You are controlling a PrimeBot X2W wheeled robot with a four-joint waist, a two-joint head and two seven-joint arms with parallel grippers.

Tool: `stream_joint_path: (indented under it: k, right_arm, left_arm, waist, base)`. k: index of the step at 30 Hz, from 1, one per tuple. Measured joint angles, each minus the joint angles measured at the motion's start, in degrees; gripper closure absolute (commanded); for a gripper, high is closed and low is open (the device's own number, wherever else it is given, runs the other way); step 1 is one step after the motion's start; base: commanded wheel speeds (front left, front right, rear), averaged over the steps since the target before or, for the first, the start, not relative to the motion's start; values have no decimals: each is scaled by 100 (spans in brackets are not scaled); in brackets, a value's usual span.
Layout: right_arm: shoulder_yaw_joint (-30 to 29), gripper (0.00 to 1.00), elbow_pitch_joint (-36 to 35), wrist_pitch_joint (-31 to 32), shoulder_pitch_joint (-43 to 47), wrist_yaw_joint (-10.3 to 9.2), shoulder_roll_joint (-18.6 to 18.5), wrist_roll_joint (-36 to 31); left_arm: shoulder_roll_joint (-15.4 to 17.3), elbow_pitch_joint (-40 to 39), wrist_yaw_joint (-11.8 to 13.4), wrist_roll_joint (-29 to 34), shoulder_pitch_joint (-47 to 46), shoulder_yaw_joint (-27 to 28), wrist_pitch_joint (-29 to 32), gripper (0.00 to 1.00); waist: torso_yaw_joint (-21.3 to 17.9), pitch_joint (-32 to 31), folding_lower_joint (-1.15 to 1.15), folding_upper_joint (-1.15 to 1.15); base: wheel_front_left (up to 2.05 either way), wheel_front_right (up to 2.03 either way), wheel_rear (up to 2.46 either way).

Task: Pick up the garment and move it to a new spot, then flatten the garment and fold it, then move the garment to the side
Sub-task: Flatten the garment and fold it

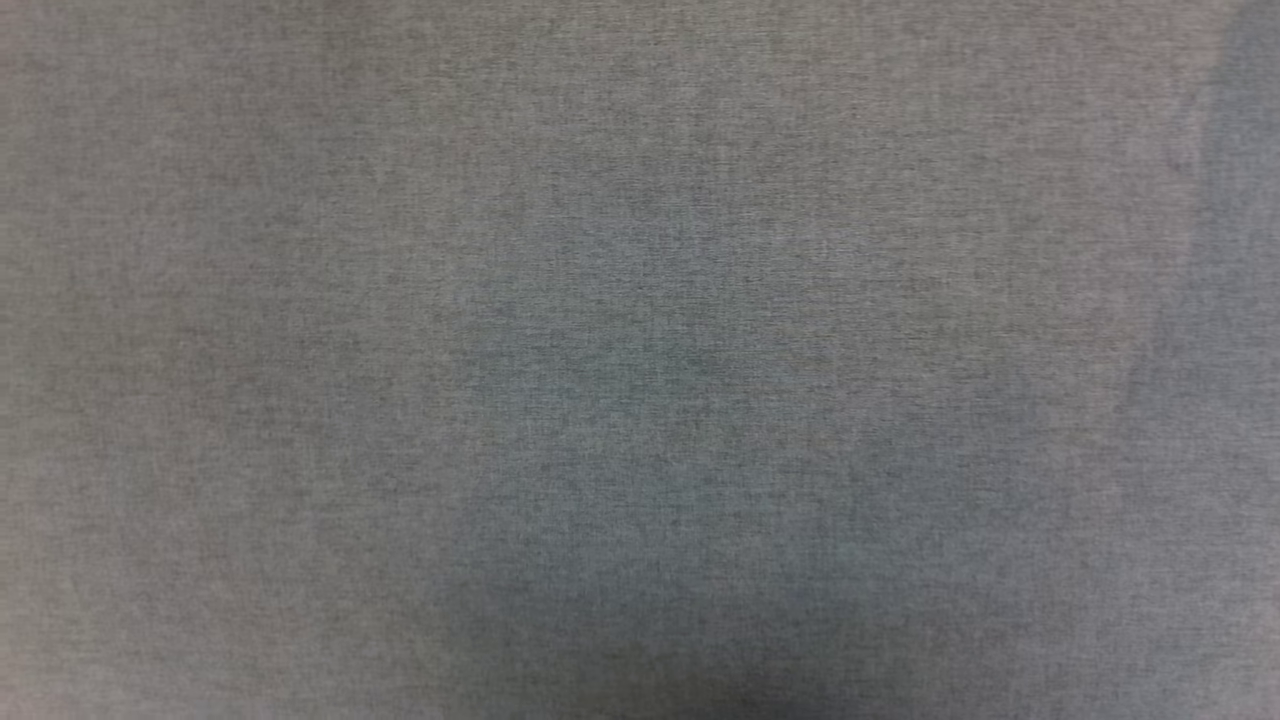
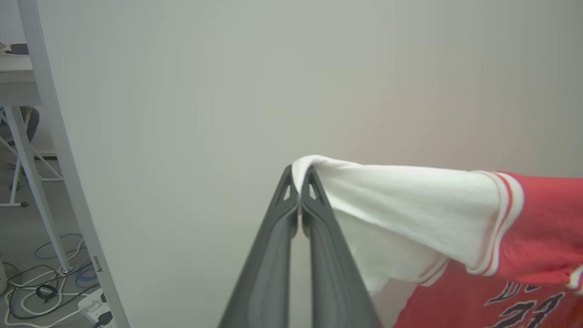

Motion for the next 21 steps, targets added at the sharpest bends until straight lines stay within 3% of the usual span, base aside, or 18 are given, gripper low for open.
stream_joint_path:
  k: [6,9,12,21]
  right_arm:
    - [196,100,253,-129,658,0,-21,238]
    - [478,100,388,-52,1752,0,-121,657]
    - [547,100,422,67,2337,0,-171,896]
    - [557,100,527,834,3947,0,-244,1512]
  left_arm:
    - [-79,111,-36,-213,815,-188,-325,100]
    - [-241,156,-48,-543,2084,-363,-498,100]
    - [-282,181,-49,-720,2688,-417,-544,100]
    - [-333,274,-49,-984,4303,-702,-207,100]
  waist:
    - [112,-110,-1,0]
    - [146,-426,-1,0]
    - [156,-632,-2,0]
    - [162,-1407,-3,0]
  base:
    - [0,0,0]
    - [0,0,0]
    - [0,0,0]
    - [0,0,0]
